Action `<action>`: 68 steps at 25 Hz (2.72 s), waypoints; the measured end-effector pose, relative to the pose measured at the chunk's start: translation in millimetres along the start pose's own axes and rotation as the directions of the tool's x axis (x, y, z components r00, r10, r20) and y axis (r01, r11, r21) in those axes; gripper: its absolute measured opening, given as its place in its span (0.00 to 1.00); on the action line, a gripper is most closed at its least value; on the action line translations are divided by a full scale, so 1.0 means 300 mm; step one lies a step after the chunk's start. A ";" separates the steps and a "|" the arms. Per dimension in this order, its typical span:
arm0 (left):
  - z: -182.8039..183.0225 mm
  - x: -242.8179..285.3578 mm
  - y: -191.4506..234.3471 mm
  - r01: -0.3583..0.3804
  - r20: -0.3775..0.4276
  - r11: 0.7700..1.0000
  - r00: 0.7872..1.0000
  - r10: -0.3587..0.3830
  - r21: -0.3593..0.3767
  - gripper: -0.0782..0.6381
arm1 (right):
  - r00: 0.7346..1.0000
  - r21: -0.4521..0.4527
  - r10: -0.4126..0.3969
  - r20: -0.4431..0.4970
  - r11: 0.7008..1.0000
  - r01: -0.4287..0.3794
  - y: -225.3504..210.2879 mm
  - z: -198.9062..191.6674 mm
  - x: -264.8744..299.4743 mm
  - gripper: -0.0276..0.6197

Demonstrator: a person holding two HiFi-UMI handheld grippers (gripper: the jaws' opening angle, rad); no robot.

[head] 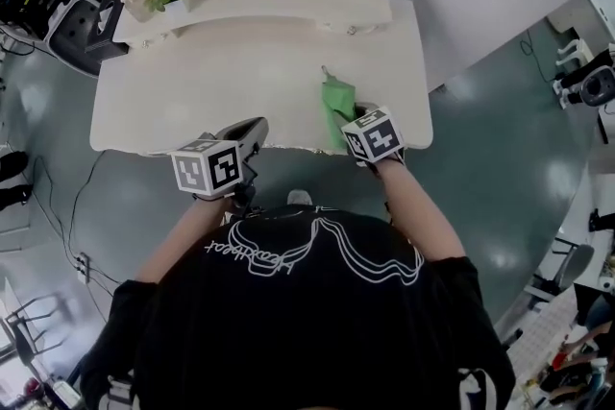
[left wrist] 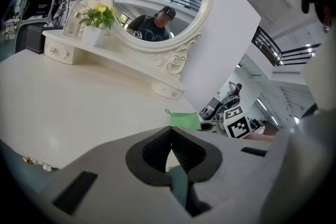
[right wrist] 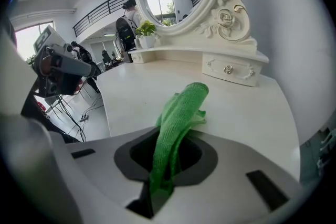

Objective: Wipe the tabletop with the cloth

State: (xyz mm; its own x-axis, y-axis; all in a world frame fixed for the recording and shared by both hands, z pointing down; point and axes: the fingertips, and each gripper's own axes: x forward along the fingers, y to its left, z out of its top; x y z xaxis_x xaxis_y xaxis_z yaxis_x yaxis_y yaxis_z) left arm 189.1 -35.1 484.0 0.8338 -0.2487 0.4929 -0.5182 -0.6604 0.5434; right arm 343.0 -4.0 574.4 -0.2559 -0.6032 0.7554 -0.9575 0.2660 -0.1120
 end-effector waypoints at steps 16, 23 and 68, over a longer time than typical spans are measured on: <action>-0.026 0.151 -0.088 0.079 -0.063 0.997 0.995 -0.078 0.024 0.11 | 0.995 0.059 -0.100 -0.015 0.993 0.101 -0.174 -0.141 -0.149 0.13; -0.055 0.222 -0.115 0.111 -0.102 0.993 0.989 -0.108 0.026 0.11 | 0.991 0.089 -0.131 -0.027 0.987 0.133 -0.243 -0.186 -0.195 0.13; 0.209 -0.205 -0.144 0.214 0.059 0.962 0.972 -0.227 0.171 0.11 | 0.867 0.315 -0.218 0.448 0.946 0.075 0.001 0.208 -0.581 0.13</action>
State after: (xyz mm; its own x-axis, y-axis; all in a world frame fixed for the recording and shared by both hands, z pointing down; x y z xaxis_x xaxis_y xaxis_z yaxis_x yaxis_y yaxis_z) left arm 172.0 -35.8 387.7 0.9393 -0.1340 0.3159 -0.2877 -0.8094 0.5120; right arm 379.0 54.2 402.4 -0.0725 -0.9178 0.3903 -0.9670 -0.0310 -0.2527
